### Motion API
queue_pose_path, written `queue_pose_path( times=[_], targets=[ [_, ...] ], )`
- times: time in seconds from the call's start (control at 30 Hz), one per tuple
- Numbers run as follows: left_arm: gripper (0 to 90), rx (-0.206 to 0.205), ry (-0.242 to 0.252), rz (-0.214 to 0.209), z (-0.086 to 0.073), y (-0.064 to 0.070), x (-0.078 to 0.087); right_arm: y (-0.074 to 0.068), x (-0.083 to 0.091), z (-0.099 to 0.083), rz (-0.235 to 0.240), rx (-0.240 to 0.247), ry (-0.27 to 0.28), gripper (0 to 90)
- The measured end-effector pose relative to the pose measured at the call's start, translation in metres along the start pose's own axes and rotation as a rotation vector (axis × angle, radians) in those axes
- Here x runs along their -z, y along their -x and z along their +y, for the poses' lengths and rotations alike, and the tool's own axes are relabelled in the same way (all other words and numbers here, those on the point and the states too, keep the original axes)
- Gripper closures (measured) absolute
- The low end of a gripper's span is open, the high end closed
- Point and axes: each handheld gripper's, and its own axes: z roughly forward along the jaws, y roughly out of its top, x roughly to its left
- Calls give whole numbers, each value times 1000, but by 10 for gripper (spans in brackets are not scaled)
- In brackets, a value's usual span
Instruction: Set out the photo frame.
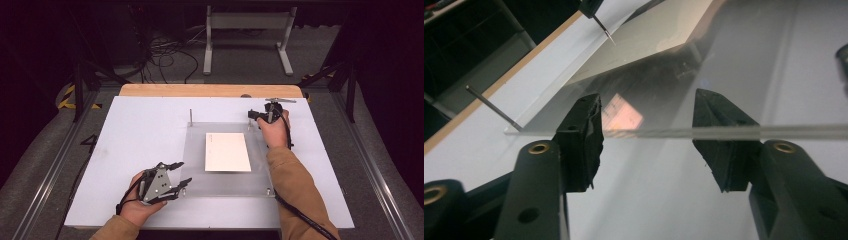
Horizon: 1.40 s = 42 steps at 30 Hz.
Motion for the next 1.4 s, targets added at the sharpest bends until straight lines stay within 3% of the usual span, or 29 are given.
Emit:
queue_pose_path(
  times=[0.07, 0.27, 0.37, 0.43, 0.6, 0.67, 0.87, 0.93, 0.97, 1.13, 1.17, 1.2, 1.4],
  targets=[
    [473, -24, 8, 4, 3, 3, -1, 0, 0, 0, -2, 1, 0, 847],
    [520, -35, 15, 18, 6, 4, -1, -1, 0, 0, -4, 9, 2, 845],
    [521, -45, 15, 16, 6, 4, -2, 4, 2, -1, 36, 14, 7, 833],
    [521, -35, 21, 11, 6, 3, -2, 6, 5, -2, 52, 8, 6, 806],
    [522, -10, 36, 10, 8, 0, -1, 9, 14, -1, 42, 26, -2, 697],
    [529, -5, 41, 9, 9, -1, -1, 13, 31, 0, 49, 41, 20, 617],
    [537, 13, 49, 3, 12, -5, 1, 15, 71, 1, 60, 111, 68, 521],
    [538, 8, 45, 3, 13, -5, 1, 15, 75, 1, 62, 121, 70, 509],
    [538, 9, 44, 2, 14, -5, 1, 14, 86, 0, 66, 155, 73, 489],
    [536, 13, 43, -2, 15, -7, 2, 5, 118, -5, 78, 234, 93, 445],
    [536, 20, 44, -5, 16, -8, 3, 5, 118, -5, 78, 234, 93, 445],
    [536, 28, 53, -9, 16, -9, 3, -1, 130, -8, 87, 266, 100, 433],
    [536, 52, 58, -9, 17, -12, 3, -16, 157, -18, 119, 330, 123, 365]
  ],
)
